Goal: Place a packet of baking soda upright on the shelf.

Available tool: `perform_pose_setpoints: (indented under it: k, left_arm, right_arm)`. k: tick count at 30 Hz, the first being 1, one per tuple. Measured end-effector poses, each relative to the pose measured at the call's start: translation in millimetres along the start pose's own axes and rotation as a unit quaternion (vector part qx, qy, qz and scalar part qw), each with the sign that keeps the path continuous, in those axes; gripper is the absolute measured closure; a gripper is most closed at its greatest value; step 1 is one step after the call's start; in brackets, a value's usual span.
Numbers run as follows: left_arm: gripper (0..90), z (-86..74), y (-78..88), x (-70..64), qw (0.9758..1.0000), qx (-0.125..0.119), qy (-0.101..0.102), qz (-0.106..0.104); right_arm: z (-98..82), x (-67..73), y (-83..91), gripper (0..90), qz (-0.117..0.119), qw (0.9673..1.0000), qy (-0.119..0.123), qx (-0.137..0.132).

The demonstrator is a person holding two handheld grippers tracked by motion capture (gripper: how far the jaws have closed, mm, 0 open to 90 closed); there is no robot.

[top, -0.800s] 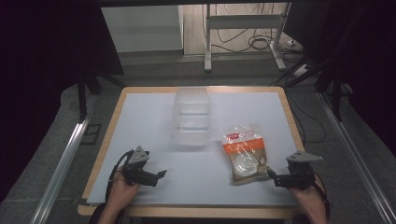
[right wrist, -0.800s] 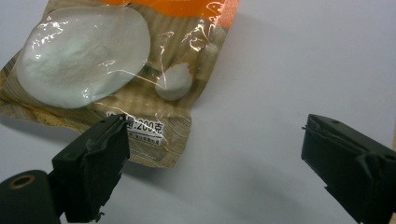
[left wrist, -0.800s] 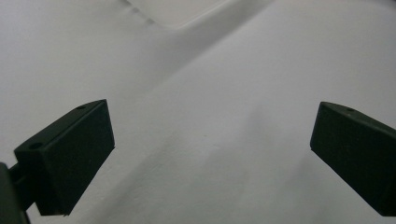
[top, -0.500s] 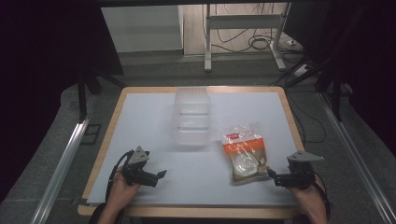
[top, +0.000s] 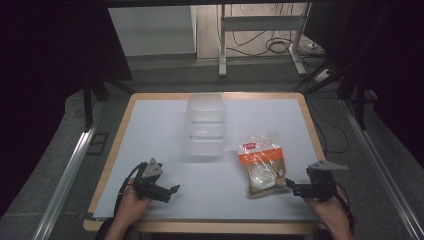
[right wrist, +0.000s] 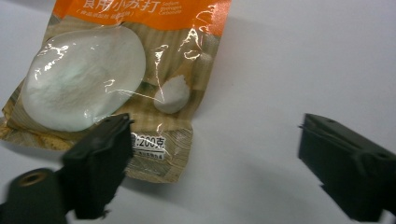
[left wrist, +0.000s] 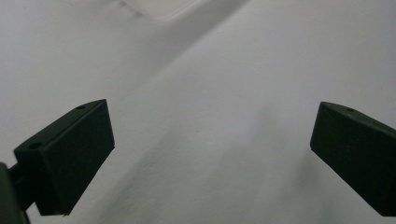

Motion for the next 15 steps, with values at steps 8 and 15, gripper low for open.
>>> perform_pose_setpoints:
  k: [8, 15]
  left_arm:
    - [0.0, -0.1, -0.3, -0.4, 1.0, 0.001, -0.001, -0.001]
    - [0.0, -0.1, -0.4, -0.6, 1.0, 0.002, -0.002, -0.001]
  right_arm:
    - [-4.0, 4.8, 2.8, 41.4, -0.003, 0.998, 0.056, 0.028]
    - [-3.3, 1.9, 6.2, 67.7, -0.03, 0.9951, 0.085, 0.041]
Point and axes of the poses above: each handheld gripper's, and its own axes: y roughly backward along the jaws, z roughly out of its top, x roughly to its left, the point moved 10 cm from there along -y, roughly forward along the jaws, and after that the axes turned 1 degree about -y, right-handed, at the moved point
